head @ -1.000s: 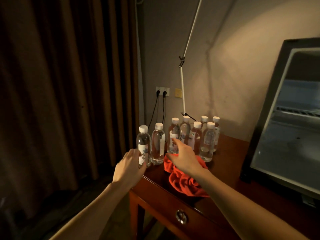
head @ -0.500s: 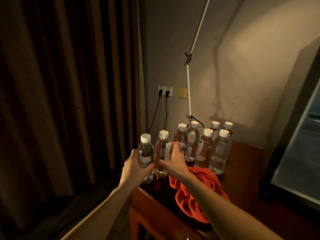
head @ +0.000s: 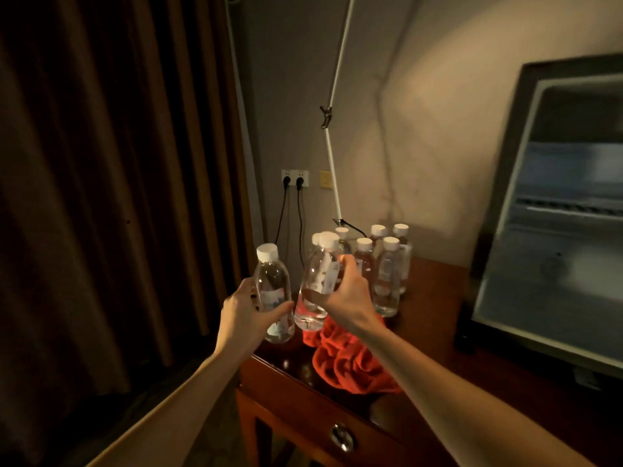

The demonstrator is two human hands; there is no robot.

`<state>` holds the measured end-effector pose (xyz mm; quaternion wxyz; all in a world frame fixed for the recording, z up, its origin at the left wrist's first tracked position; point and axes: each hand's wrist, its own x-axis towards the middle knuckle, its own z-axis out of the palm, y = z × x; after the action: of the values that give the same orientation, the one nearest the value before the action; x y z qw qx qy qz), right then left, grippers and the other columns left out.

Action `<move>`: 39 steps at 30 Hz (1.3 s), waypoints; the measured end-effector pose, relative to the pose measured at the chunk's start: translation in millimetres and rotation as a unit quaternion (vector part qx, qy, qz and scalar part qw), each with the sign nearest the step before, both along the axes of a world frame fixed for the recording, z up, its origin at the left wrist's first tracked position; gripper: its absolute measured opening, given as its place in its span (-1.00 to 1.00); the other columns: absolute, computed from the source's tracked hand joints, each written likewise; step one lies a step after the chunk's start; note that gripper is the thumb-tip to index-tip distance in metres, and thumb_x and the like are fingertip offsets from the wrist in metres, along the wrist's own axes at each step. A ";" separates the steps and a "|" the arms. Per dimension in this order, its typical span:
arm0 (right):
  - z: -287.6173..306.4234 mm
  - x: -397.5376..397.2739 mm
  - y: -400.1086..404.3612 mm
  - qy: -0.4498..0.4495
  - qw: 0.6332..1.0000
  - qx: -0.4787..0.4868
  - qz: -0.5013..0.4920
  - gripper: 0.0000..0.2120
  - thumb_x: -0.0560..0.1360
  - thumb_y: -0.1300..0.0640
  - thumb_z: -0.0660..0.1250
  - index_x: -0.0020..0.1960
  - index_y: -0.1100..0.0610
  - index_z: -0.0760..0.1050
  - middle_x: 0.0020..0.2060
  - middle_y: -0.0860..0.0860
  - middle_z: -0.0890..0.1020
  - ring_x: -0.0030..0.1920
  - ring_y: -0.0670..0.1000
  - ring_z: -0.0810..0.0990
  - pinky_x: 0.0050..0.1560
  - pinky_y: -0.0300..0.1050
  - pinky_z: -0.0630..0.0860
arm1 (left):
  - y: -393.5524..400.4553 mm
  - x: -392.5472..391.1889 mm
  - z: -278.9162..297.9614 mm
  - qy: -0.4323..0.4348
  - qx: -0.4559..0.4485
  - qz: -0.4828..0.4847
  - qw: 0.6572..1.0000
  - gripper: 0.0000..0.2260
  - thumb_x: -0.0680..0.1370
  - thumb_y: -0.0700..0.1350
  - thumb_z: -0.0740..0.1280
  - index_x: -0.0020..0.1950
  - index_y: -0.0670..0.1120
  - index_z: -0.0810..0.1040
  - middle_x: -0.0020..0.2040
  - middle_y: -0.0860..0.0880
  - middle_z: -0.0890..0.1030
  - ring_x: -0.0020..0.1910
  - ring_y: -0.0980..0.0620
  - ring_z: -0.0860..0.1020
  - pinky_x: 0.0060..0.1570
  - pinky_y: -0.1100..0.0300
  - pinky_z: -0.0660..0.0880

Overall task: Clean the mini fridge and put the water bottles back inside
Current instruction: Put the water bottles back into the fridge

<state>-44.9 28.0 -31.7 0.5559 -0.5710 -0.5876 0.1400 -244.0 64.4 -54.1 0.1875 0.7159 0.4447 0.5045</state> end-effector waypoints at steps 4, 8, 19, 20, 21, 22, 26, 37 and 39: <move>19.0 40.6 -51.7 -0.019 0.998 0.033 -0.050 -0.31 0.17 -0.18 0.59 0.16 -0.07 0.33 -0.18 -0.23 0.60 -0.19 -0.33 0.58 -0.30 -0.49 0.42 | -26.2 33.9 25.0 -0.006 0.035 -0.015 0.999 -0.51 0.23 0.42 0.47 -0.01 0.16 0.51 -0.18 0.26 0.62 -0.14 0.37 0.57 -0.25 0.35 0.50; 25.3 95.8 -106.9 -0.040 0.993 0.038 -0.108 -0.38 0.19 -0.15 0.60 0.07 -0.04 0.32 -0.23 -0.20 0.60 -0.28 -0.31 0.55 -0.38 -0.42 0.36 | -53.3 94.3 40.2 0.006 0.047 -0.066 0.997 -0.59 0.24 0.38 0.49 -0.13 0.17 0.47 -0.24 0.19 0.61 -0.24 0.23 0.59 -0.29 0.22 0.53; 17.3 272.4 -204.7 -0.027 0.966 0.029 -0.256 -0.37 0.22 -0.10 0.63 0.07 -0.16 0.27 -0.14 -0.20 0.58 -0.17 -0.26 0.59 -0.21 -0.36 0.53 | -111.0 303.4 39.5 -0.027 0.006 -0.312 0.950 -0.61 0.36 0.04 0.57 0.13 0.01 0.58 -0.09 0.20 0.68 -0.14 0.21 0.65 -0.14 0.14 0.62; 16.5 285.7 -207.1 -0.018 0.964 0.029 -0.264 -0.36 0.21 -0.09 0.63 0.08 -0.19 0.27 -0.13 -0.20 0.57 -0.16 -0.27 0.59 -0.20 -0.37 0.53 | -111.8 320.8 37.7 -0.027 -0.002 -0.324 0.946 -0.60 0.37 0.04 0.57 0.14 0.02 0.57 -0.07 0.20 0.68 -0.12 0.20 0.65 -0.12 0.09 0.63; 15.5 298.6 -208.1 -0.005 0.964 0.031 -0.266 -0.34 0.21 -0.06 0.64 0.10 -0.18 0.27 -0.11 -0.19 0.57 -0.14 -0.27 0.59 -0.19 -0.37 0.54 | -112.5 338.1 36.3 -0.022 -0.003 -0.331 0.944 -0.61 0.38 0.05 0.56 0.15 0.02 0.57 -0.07 0.20 0.68 -0.10 0.20 0.65 -0.10 0.08 0.63; 14.0 311.5 -207.1 0.007 0.963 0.031 -0.266 -0.34 0.21 -0.02 0.65 0.11 -0.16 0.29 -0.08 -0.17 0.58 -0.11 -0.27 0.59 -0.19 -0.39 0.53 | -112.2 355.0 34.8 -0.017 -0.006 -0.336 0.942 -0.62 0.39 0.05 0.55 0.14 0.02 0.56 -0.07 0.19 0.68 -0.10 0.21 0.65 -0.08 0.09 0.62; 4.2 354.7 -189.6 0.049 0.953 0.047 -0.295 -0.39 0.20 0.18 0.66 0.03 -0.11 0.36 -0.12 -0.13 0.60 -0.15 -0.18 0.59 -0.32 -0.40 0.48 | -104.2 414.4 31.4 0.013 -0.029 -0.309 0.951 -0.69 0.42 0.05 0.53 0.06 -0.03 0.54 -0.08 0.08 0.67 -0.12 0.20 0.63 -0.10 0.14 0.61; -15.7 418.9 -112.6 0.055 0.960 0.030 -0.274 -0.46 0.25 0.00 0.63 0.16 -0.01 0.50 0.01 0.00 0.68 -0.02 -0.01 0.66 -0.02 0.04 0.61 | -42.8 499.9 14.0 -0.020 -0.078 -0.242 0.967 -0.72 0.47 -0.13 0.50 0.11 -0.15 0.54 -0.12 -0.06 0.66 -0.07 -0.09 0.65 -0.17 0.25 0.50; -19.1 426.1 -100.1 0.058 0.963 0.026 -0.263 -0.41 0.25 -0.08 0.62 0.20 -0.04 0.49 0.03 -0.04 0.67 0.00 -0.06 0.65 0.00 0.03 0.62 | -37.4 507.2 12.3 -0.046 -0.073 -0.264 0.961 -0.70 0.47 -0.14 0.50 0.14 -0.15 0.53 -0.03 -0.03 0.65 0.01 -0.02 0.62 -0.08 0.30 0.45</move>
<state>381.2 -72.1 -50.8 0.6211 -0.6813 -0.3873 0.0065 263.2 27.0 -41.8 0.3861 0.7679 0.2668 0.4359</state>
